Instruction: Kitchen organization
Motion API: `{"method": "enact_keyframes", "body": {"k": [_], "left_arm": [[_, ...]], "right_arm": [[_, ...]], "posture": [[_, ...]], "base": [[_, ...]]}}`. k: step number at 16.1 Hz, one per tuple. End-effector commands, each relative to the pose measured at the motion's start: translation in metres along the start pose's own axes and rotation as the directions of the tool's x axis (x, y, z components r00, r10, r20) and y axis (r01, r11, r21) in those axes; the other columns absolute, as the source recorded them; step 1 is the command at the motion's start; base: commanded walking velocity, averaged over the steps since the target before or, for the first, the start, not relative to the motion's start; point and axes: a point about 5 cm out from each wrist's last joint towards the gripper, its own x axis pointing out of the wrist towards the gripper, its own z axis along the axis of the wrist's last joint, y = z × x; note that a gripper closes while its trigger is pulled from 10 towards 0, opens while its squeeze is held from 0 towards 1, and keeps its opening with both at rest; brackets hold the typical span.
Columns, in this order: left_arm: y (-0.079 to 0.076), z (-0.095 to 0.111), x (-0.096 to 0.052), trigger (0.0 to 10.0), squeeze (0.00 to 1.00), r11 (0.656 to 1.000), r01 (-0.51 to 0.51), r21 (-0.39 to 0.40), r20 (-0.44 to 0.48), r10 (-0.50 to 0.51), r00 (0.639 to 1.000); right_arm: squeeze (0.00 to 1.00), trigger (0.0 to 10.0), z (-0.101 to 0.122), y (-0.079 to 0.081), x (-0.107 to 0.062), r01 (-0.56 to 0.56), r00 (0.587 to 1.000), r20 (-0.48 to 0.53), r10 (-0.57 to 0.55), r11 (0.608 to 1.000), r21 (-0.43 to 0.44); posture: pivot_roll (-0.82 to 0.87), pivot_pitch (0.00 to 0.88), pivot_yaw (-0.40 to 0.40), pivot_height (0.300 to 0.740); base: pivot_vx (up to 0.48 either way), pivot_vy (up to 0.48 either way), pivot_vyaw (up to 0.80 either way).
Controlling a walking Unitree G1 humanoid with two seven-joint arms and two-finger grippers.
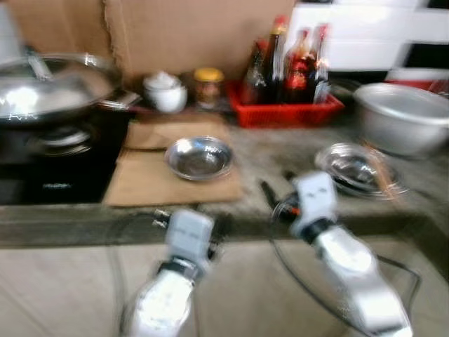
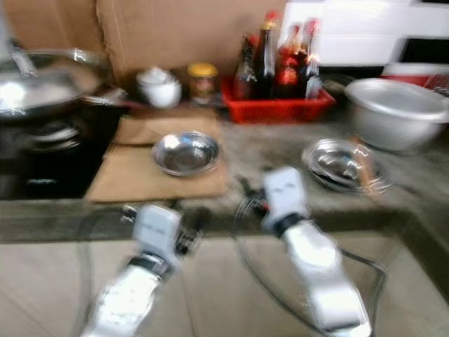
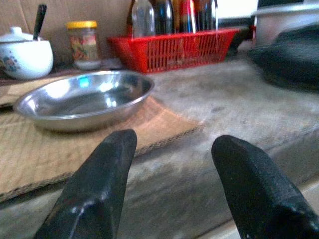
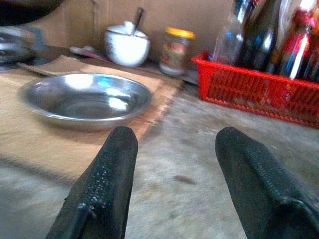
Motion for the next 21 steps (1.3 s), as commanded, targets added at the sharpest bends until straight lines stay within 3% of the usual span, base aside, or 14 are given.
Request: {"method": "enact_keyframes", "body": {"k": [1, 3, 6, 7, 8, 11, 12, 13, 14, 15, 17, 21], "left_arm": [[0.010, -0.001, -0.003, 10.0, 0.00, 0.999, -0.040, 0.027, -0.006, 0.040, 0.999], [0.011, -0.002, -0.003, 10.0, 0.00, 0.998, -0.052, 0.020, -0.010, 0.053, 0.999], [0.012, -0.002, -0.003, 10.0, 0.00, 0.997, -0.074, 0.006, -0.018, 0.074, 0.997], [0.011, -0.002, -0.002, 10.0, 0.00, 0.997, -0.072, 0.009, -0.019, 0.073, 0.997], [0.011, -0.002, -0.002, 10.0, 0.00, 0.997, -0.072, 0.010, -0.020, 0.072, 0.997], [0.011, -0.002, -0.002, 10.0, 0.00, 0.998, -0.063, 0.016, -0.019, 0.063, 0.998], [0.011, -0.002, -0.002, 10.0, 0.00, 0.998, -0.065, 0.016, -0.018, 0.065, 0.998], [0.011, -0.002, -0.002, 10.0, 0.00, 0.998, -0.065, 0.016, -0.018, 0.066, 0.998], [0.008, -0.002, -0.003, 10.0, 0.00, 0.998, -0.059, 0.007, -0.017, 0.060, 0.998], [0.008, -0.002, -0.003, 10.0, 0.00, 0.998, -0.056, 0.003, -0.015, 0.056, 0.998], [0.006, 0.000, -0.002, 10.0, 0.00, 0.999, -0.053, 0.004, -0.014, 0.053, 0.998], [0.005, 0.000, -0.004, 10.0, 0.00, 0.998, -0.057, 0.002, -0.014, 0.057, 0.998]], "right_arm": [[0.00, 10.0, 0.009, 0.011, 0.007, -0.036, 0.999, 0.034, 0.036, 0.999, 0.008], [0.00, 10.0, 0.011, 0.005, 0.014, -0.007, 1.000, 0.026, 0.006, 0.999, 0.038], [0.00, 10.0, 0.011, -0.006, 0.022, 0.044, 0.999, -0.018, -0.043, 0.999, 0.017], [0.69, 10.0, 0.010, -0.010, 0.026, 0.059, 0.998, -0.036, -0.058, 0.998, 0.025], [1.00, 10.0, 0.010, -0.011, 0.027, 0.061, 0.998, -0.036, -0.060, 0.998, 0.030], [1.00, 10.0, 0.009, -0.013, 0.038, 0.064, 0.993, -0.106, -0.054, 0.994, 0.093], [0.00, 10.0, 0.013, -0.015, 0.044, 0.109, 0.987, -0.129, -0.095, 0.988, 0.107], [0.00, 10.0, 0.014, -0.016, 0.047, 0.144, 0.980, -0.151, -0.127, 0.983, 0.113], [0.00, 10.0, 0.017, -0.011, 0.054, 0.107, 0.969, -0.241, -0.060, 0.977, 0.185], [0.00, 10.0, 0.018, -0.007, 0.056, 0.064, 0.967, -0.255, -0.008, 0.975, 0.213], [0.00, 10.0, 0.019, -0.009, 0.063, 0.085, 0.955, -0.296, -0.028, 0.980, 0.182], [0.00, 10.0, 0.019, -0.007, 0.075, 0.112, 0.910, -0.415, -0.002, 0.964, 0.241]], "posture": [[0.09, 0.000, -0.054, 0.740], [0.09, 0.000, -0.054, 0.740], [0.08, 0.000, -0.054, 0.740], [0.08, 0.000, -0.055, 0.740], [0.08, 0.000, -0.055, 0.740], [0.09, 0.000, -0.055, 0.740], [0.09, 0.000, -0.057, 0.740], [0.09, 0.000, -0.057, 0.740], [0.09, 0.003, -0.055, 0.740], [0.09, 0.003, -0.055, 0.740], [0.09, 0.008, -0.060, 0.740], [0.09, 0.014, -0.072, 0.740]], "base": [[0.345, 0.000, 0.80], [0.338, 0.000, 0.00], [0.107, 0.000, 0.00], [0.000, 0.000, 0.00], [0.000, 0.000, 0.00], [0.000, 0.000, 0.00], [0.000, 0.000, 0.00], [0.000, 0.000, 0.00], [0.000, 0.000, 0.00], [0.000, 0.000, 0.00], [0.000, 0.000, 0.00], [0.000, 0.000, 0.00]]}}
